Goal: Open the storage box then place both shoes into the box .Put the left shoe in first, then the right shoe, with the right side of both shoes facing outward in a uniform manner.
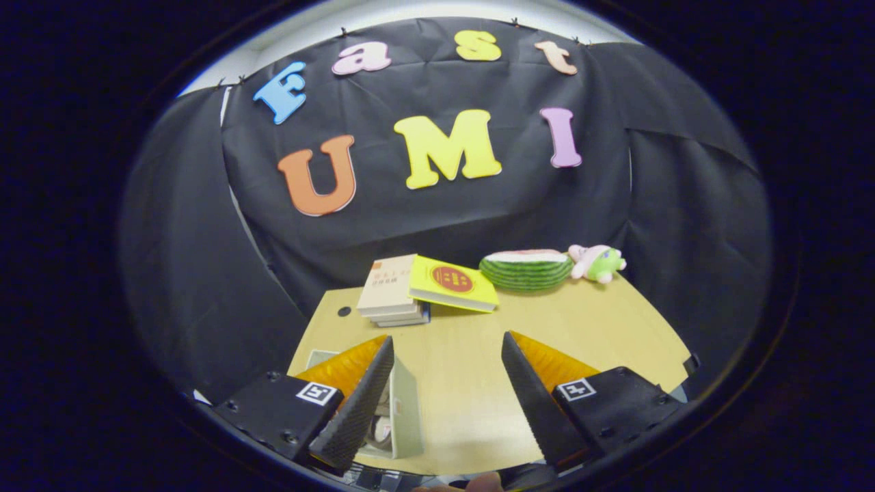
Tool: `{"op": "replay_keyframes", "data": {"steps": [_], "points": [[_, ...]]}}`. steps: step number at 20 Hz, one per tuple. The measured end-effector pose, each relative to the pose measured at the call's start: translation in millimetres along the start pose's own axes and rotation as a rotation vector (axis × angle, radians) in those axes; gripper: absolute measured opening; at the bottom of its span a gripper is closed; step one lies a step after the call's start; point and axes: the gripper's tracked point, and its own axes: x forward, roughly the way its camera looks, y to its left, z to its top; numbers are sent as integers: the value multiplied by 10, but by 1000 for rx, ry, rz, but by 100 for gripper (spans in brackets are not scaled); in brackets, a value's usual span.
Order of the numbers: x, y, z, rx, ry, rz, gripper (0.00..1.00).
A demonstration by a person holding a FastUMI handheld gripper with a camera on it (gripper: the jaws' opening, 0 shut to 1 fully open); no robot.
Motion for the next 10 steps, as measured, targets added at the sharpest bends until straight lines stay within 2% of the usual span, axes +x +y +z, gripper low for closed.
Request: {"op": "replay_keyframes", "data": {"steps": [4, 10], "points": [[-201, -61, 161, -59, -124, -18, 100], [-506, 19, 252, -65, -243, -4, 100]]}}
